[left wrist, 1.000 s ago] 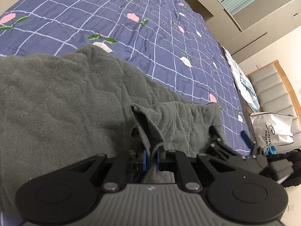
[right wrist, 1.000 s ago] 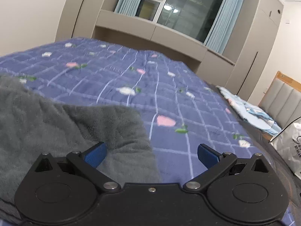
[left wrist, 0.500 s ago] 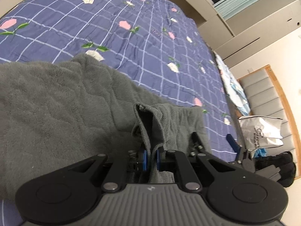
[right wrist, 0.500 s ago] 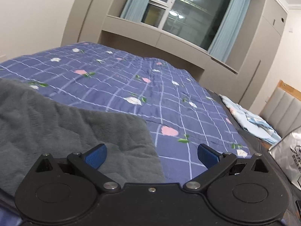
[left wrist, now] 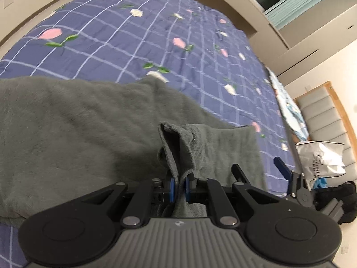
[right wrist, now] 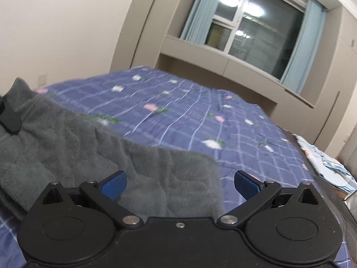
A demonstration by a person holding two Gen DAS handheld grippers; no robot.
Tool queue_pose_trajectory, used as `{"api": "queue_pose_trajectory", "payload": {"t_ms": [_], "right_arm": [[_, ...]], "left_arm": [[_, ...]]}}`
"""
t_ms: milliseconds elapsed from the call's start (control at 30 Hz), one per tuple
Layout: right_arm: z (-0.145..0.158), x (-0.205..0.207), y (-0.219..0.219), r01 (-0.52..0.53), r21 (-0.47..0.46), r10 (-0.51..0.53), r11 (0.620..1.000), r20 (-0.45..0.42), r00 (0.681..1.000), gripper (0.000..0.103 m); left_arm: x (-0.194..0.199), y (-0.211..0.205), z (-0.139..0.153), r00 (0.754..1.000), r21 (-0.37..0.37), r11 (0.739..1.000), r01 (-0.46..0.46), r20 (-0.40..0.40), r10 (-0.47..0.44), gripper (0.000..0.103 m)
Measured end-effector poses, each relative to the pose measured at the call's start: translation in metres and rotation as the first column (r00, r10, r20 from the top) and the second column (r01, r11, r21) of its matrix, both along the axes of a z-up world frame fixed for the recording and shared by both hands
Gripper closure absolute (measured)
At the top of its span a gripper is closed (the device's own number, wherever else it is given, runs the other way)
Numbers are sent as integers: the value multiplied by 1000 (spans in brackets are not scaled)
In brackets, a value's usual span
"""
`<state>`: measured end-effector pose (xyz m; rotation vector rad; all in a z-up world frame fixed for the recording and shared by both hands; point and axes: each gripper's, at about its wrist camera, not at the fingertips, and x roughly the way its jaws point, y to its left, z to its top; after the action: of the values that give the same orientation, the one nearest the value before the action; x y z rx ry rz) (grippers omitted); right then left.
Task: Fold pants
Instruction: 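Lay the cuff over the pants with the left gripper and open it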
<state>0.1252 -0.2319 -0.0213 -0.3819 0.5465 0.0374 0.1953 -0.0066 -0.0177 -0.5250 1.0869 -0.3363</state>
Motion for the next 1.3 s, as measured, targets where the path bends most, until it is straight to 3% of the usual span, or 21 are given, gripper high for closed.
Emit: {"api": "queue_pose_trajectory", "payload": {"t_ms": [100, 167, 233, 267, 333, 433, 600, 733, 867, 1033, 1133, 1300], "right_arm": [[-14, 2, 3, 7, -3, -7, 1000, -29, 1000, 1], [-16, 1, -3, 11, 26, -10, 1000, -27, 1000, 1], [-12, -1, -8, 3, 29, -3, 1000, -4, 1000, 1], [-9, -2, -11, -4, 22, 3, 1000, 17, 1000, 1], [0, -2, -20, -10, 15, 9, 1000, 74, 997, 1], [7, 13, -35, 49, 0, -49, 999, 109, 993, 1], [-3, 45, -55, 139, -39, -136, 989, 82, 987, 1], [-28, 58, -60, 150, -48, -149, 988, 11, 989, 1], [-38, 59, -55, 163, -64, -162, 985, 20, 987, 1], [-19, 34, -50, 181, -23, -179, 983, 55, 982, 1], [-16, 2, -46, 190, -1, -189, 982, 61, 980, 1], [-27, -8, -42, 217, -10, -217, 976, -20, 976, 1]], "left_arm": [[1, -1, -16, 1000, 29, 1000, 2, -25, -1, 93], [0, -1, -20, 1000, 42, 999, -9, -24, 10, 87], [1, 2, -19, 999, 60, 998, -32, -27, 33, 55], [2, 3, -17, 998, 78, 996, -47, -25, 49, 47], [4, 4, -12, 997, 113, 991, -71, 10, 70, 34], [8, 0, -7, 994, 160, 982, -103, 52, 96, 22], [16, -12, -19, 994, 272, 956, -108, 44, 99, 21], [16, -20, -29, 996, 326, 942, -80, 60, 64, 19], [16, -27, -27, 996, 359, 931, -69, 70, 47, 18], [4, -20, -16, 996, 351, 933, -83, 58, 66, 1], [-11, -19, -20, 996, 379, 922, -79, 62, 60, 1], [-24, -30, -19, 997, 446, 893, -64, 68, 38, 1]]}}
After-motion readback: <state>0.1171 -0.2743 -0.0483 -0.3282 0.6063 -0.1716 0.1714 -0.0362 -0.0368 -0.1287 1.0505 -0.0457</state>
